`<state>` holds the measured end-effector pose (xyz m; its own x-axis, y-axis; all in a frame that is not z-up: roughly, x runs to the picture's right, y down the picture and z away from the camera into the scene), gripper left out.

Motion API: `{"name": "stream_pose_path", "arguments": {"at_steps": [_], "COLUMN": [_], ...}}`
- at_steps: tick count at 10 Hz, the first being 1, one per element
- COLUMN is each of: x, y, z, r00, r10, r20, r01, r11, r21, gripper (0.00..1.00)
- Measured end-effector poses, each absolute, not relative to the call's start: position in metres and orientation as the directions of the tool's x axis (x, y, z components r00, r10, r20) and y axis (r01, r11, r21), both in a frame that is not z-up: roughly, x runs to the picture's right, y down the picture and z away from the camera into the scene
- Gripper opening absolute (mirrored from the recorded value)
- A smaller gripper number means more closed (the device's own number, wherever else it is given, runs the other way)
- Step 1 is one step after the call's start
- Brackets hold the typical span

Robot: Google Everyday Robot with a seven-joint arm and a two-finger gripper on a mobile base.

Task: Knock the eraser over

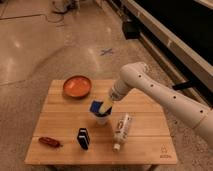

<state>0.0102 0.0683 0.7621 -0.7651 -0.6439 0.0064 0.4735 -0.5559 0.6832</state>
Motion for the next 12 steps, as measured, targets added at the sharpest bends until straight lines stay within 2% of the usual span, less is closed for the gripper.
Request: {"name": "stream_pose_path", "arguments": {"at_steps": [12], "x": [0.0151], "y": [0.0636], "z": [0.7591], "r00": [-0.774], "r10": [-0.632], "r20": [-0.019], "r01": [0.469], "r11": [-0.595], "r21": [0.653], "gripper": [0.80]}}
